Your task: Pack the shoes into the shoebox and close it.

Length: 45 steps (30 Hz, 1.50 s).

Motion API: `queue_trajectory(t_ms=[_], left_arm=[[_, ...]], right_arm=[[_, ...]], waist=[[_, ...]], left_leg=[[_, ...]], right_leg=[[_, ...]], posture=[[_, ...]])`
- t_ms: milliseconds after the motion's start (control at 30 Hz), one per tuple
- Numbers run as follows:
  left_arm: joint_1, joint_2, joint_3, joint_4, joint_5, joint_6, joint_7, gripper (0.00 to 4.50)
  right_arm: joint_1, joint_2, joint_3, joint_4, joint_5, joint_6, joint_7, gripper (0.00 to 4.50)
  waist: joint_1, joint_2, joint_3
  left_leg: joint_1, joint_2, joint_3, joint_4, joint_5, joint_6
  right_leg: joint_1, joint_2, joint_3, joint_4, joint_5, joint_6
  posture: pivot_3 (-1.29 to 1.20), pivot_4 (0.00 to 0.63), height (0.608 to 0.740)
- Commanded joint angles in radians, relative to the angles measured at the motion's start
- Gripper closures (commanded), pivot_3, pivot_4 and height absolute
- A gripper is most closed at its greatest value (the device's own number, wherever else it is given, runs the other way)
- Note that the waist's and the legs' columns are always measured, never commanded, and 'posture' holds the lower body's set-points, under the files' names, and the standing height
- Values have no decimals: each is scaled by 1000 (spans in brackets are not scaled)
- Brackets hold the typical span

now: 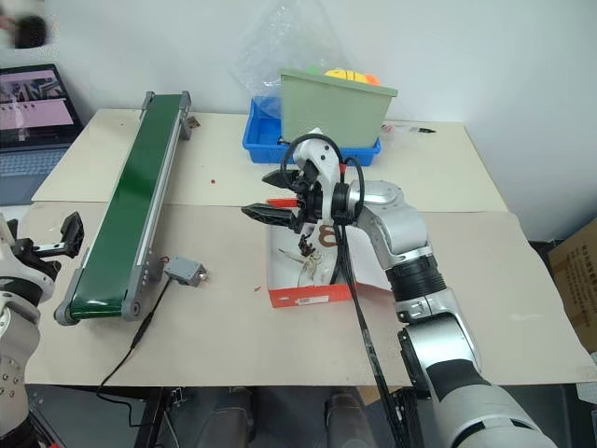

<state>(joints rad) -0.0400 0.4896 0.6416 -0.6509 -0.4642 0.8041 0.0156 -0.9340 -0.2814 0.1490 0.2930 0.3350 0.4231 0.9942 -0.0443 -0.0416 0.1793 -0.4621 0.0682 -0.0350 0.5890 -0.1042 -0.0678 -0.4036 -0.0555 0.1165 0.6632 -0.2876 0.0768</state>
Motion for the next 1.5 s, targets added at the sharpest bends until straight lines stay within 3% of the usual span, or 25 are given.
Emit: queue_trajectory(t_ms=[33, 467, 1033, 1500], left_arm=[[-6, -4, 23, -6, 10, -41, -7, 34], [-95, 14, -97, 80, 60, -55, -34, 34], [-98, -6, -93, 174, 101, -171, -72, 34], [-28, -76, -105, 321, 166, -413, -106, 34]], right_arm=[[-28, 12, -16, -18, -1, -31, -7, 0], [36, 43, -13, -96, -20, -20, -72, 0], [68, 107, -15, -95, -30, -29, -163, 0], [77, 96, -16, -158, -27, 13, -184, 0]], waist=[[0, 0, 0], [1, 0, 0], [1, 0, 0], [0, 0, 0]], left_leg=[[0, 0, 0, 0, 0, 0], [0, 0, 0, 0, 0, 0], [0, 0, 0, 0, 0, 0], [0, 0, 0, 0, 0, 0]], right_leg=[[0, 0, 0, 0, 0, 0], [0, 0, 0, 0, 0, 0], [0, 0, 0, 1, 0, 0], [0, 0, 0, 1, 0, 0]], posture=[[0, 150, 740], [0, 150, 740], [0, 150, 740], [0, 150, 740]])
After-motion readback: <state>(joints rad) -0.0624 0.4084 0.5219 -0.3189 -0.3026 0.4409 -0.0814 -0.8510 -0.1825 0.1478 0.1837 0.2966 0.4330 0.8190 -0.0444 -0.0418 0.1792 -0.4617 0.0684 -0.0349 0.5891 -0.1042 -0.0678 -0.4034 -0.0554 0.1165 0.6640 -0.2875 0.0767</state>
